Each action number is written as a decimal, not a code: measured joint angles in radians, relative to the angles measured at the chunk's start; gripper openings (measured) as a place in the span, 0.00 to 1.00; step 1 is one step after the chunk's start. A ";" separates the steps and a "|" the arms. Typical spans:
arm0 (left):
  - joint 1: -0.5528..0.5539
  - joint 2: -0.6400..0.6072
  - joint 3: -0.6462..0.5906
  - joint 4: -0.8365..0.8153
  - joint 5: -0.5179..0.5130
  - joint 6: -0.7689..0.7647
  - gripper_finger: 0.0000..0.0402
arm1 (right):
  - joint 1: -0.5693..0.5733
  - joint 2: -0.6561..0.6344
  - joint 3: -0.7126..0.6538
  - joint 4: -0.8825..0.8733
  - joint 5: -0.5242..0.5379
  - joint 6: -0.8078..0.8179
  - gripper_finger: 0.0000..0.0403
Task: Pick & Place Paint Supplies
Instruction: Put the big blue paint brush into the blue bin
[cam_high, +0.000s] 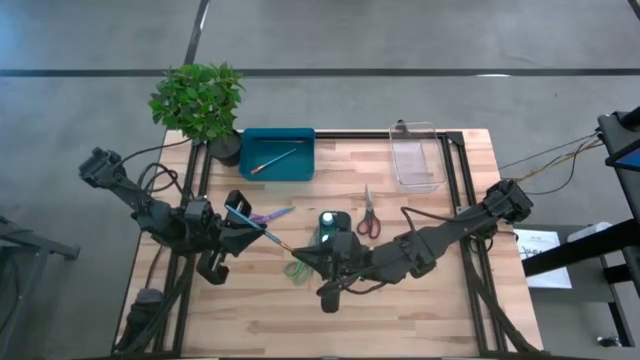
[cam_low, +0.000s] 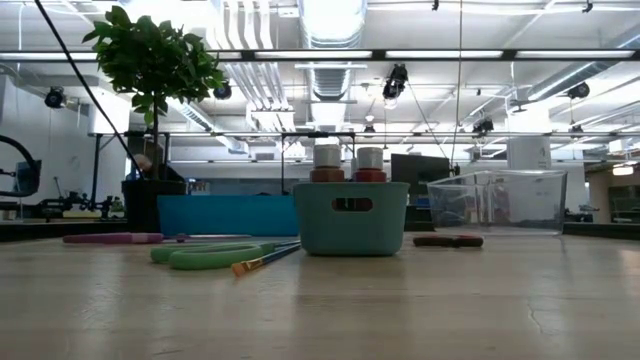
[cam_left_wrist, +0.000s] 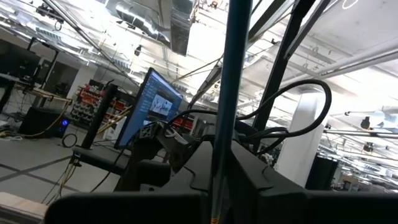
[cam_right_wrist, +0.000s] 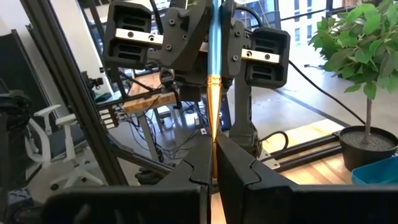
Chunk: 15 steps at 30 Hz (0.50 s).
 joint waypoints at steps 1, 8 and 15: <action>0.000 0.000 0.000 0.000 0.000 0.000 0.07 | 0.000 0.000 0.000 0.001 0.000 -0.004 0.02; 0.000 -0.001 0.000 0.003 0.001 -0.004 0.08 | 0.006 0.000 0.000 0.025 -0.002 -0.018 0.02; 0.000 0.000 -0.002 -0.009 0.004 -0.007 0.08 | 0.010 -0.002 -0.001 0.064 -0.016 -0.018 0.14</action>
